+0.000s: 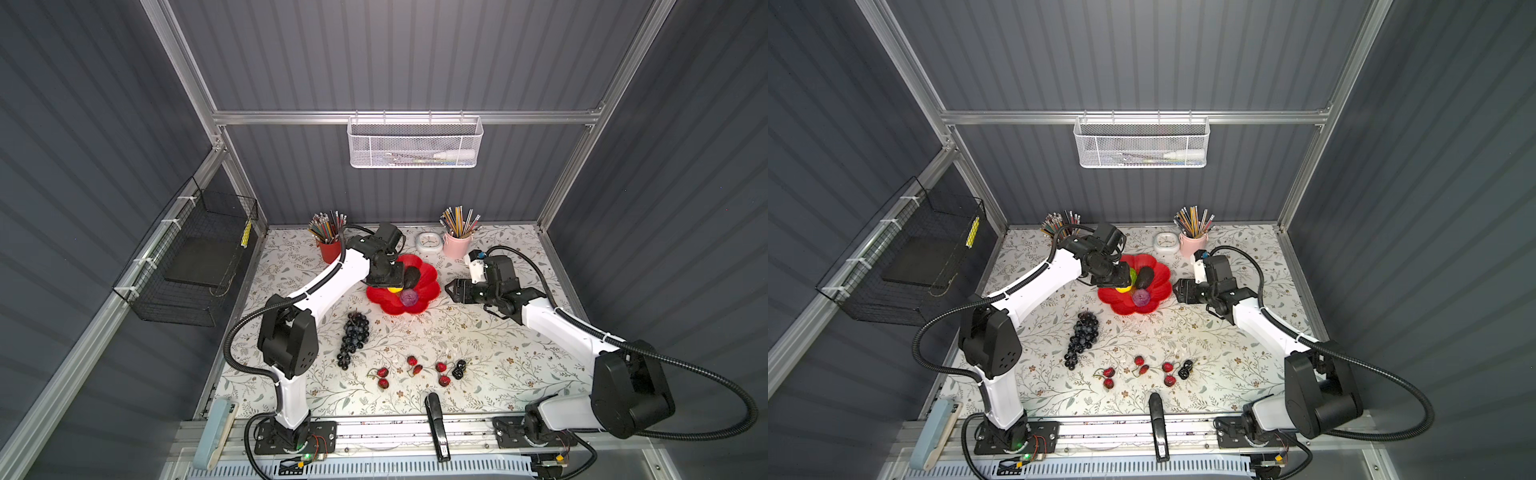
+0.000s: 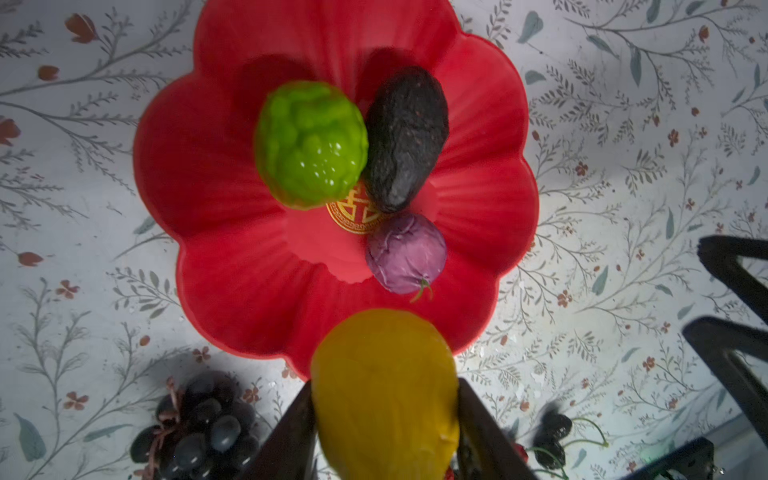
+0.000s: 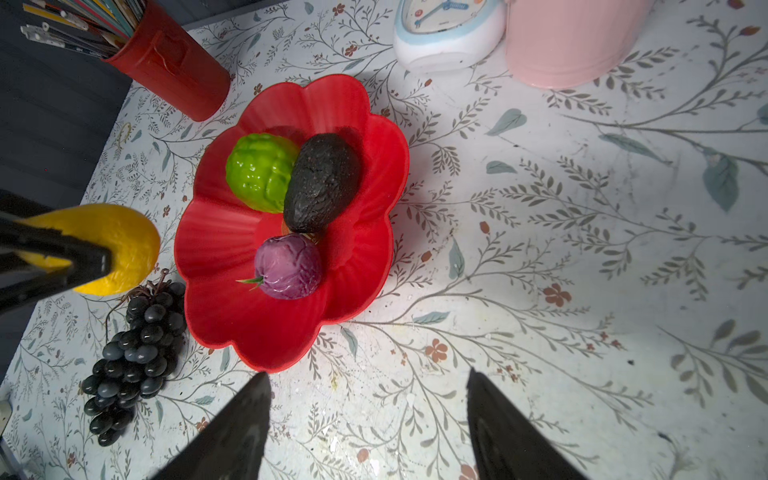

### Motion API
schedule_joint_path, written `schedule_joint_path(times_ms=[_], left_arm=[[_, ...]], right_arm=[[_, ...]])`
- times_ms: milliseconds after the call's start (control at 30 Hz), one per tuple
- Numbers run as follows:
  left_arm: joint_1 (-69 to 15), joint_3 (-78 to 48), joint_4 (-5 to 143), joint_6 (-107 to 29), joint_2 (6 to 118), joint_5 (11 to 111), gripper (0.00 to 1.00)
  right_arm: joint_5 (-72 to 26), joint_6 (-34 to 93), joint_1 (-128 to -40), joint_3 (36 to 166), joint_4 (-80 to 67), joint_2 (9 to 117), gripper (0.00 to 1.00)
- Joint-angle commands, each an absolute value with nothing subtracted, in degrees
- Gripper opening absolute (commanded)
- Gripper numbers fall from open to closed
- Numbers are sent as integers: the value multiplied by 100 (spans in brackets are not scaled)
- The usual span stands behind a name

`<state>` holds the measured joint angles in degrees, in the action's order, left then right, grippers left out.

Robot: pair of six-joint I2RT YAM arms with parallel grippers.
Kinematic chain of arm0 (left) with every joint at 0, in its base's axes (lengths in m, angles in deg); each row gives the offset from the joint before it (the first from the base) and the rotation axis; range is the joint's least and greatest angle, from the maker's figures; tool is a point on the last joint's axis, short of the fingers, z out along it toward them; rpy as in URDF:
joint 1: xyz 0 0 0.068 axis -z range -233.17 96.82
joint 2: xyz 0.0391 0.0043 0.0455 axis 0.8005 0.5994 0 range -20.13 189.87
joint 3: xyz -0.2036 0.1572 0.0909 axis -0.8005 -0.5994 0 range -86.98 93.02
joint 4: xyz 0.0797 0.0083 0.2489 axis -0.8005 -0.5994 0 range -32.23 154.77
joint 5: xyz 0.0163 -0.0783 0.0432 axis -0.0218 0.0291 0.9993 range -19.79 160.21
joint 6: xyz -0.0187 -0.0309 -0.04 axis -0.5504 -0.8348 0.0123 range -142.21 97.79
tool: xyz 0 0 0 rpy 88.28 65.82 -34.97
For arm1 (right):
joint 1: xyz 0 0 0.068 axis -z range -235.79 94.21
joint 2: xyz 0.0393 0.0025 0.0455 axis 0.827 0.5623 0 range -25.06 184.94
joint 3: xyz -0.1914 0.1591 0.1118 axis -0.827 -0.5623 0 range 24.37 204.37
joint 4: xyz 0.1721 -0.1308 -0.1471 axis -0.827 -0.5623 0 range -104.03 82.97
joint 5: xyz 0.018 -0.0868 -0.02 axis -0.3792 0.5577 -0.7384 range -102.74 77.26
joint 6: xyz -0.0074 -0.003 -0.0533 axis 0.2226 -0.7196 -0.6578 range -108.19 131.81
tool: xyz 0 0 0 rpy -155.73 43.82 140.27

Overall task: Place and organize the fake fruits in the fruit bowl
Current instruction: 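Grasp the yellow lemon with the left gripper and carry it over the bowl, then lower the lemon into the red bowl and open the left gripper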

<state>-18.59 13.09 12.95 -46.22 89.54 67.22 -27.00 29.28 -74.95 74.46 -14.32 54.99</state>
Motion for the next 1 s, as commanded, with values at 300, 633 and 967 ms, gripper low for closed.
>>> schedule_joint_path(times_ms=[300, 633, 967], left_arm=[[-2016, 1922, 1493, -4447, 10185, 7067, 50], [-2015, 1839, 1840, -4495, 10551, 7272, 50], [-2013, 1652, 2056, -4638, 10610, 7083, 56]], right_arm=[[-3031, 2792, -7551, 7674, -1456, 5678, 73], [-3040, 2688, -7564, 7667, -1469, 5695, 73], [-3134, 2684, -7564, 7724, -1458, 5783, 74]])
